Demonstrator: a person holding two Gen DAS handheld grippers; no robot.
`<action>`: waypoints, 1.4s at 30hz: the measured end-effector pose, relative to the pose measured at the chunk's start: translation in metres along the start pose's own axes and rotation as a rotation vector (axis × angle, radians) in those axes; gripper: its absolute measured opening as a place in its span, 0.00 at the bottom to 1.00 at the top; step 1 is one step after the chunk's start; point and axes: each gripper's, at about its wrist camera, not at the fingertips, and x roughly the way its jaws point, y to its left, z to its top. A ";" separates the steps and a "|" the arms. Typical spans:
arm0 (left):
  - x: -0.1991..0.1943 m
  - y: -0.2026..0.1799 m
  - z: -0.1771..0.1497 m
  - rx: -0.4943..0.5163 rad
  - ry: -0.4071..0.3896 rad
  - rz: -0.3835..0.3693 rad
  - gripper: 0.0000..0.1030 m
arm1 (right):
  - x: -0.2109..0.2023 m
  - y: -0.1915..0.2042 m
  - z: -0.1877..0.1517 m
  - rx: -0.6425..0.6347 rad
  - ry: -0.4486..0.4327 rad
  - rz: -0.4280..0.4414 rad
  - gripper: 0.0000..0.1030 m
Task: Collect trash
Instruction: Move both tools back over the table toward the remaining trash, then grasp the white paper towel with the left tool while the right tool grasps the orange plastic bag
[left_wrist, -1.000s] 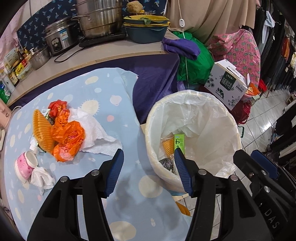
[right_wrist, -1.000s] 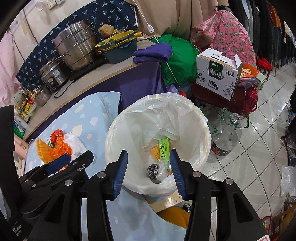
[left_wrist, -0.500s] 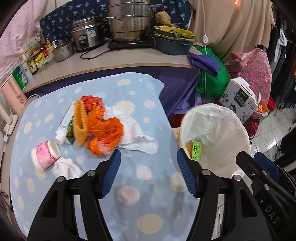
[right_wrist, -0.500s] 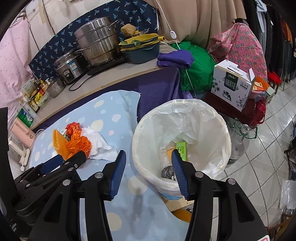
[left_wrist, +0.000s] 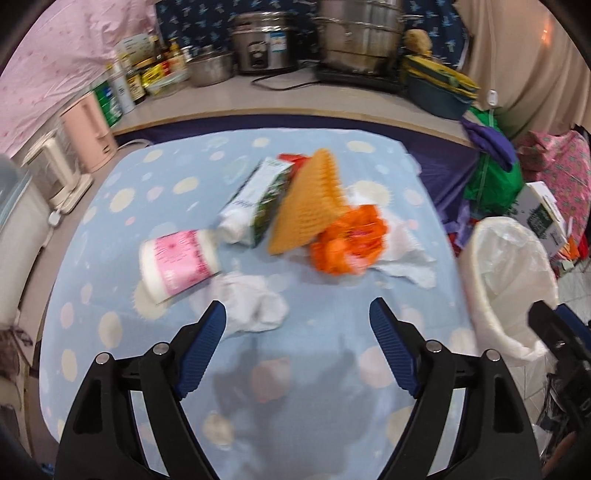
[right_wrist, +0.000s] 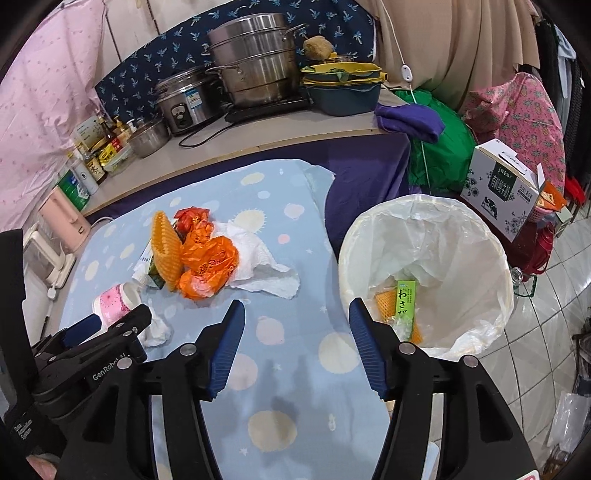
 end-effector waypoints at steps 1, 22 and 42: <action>0.003 0.010 -0.002 -0.015 0.007 0.013 0.75 | 0.002 0.004 -0.002 -0.006 0.002 0.004 0.56; 0.062 0.092 -0.024 -0.210 0.144 -0.038 0.80 | 0.061 0.075 -0.017 -0.141 0.097 0.048 0.57; 0.098 0.069 -0.013 -0.152 0.204 -0.114 0.11 | 0.097 0.079 -0.011 -0.140 0.128 0.042 0.57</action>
